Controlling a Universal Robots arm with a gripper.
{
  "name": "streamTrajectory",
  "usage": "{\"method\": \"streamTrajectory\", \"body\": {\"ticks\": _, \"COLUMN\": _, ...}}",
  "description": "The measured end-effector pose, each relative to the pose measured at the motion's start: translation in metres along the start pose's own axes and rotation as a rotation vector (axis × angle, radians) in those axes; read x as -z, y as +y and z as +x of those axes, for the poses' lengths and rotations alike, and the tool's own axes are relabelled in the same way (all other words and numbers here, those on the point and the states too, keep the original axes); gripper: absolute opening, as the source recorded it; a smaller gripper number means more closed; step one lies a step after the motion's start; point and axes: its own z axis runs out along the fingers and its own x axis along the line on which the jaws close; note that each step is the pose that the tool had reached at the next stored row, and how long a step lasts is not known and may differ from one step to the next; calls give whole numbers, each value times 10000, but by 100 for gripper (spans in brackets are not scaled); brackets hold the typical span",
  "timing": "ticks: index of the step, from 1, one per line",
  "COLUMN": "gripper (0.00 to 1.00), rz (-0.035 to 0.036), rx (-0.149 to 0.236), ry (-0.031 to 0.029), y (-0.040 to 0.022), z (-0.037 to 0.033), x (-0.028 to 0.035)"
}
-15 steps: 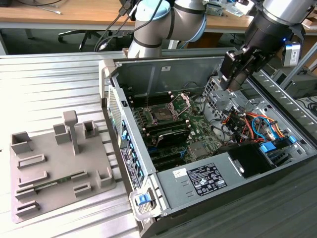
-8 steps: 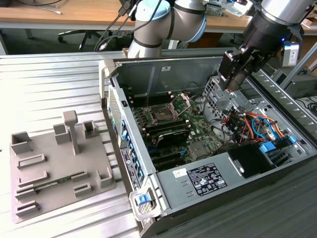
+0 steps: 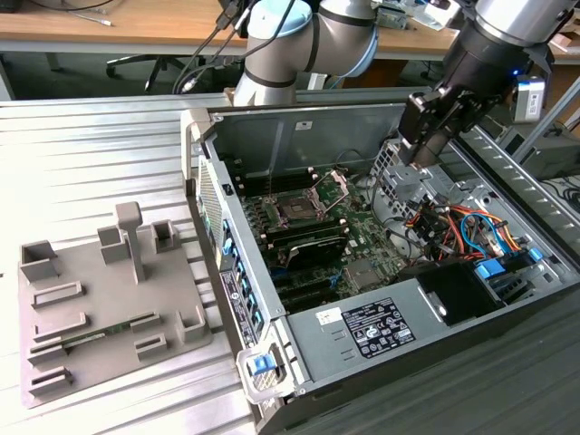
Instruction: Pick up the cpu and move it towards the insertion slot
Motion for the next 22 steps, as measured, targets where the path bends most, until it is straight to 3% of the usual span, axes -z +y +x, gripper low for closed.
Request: {"method": "streamTrajectory", "body": {"ticks": 22, "gripper": 55, "rz": 0, "rx": 0, "ry": 0, "y": 9, "z": 80, "x": 0}}
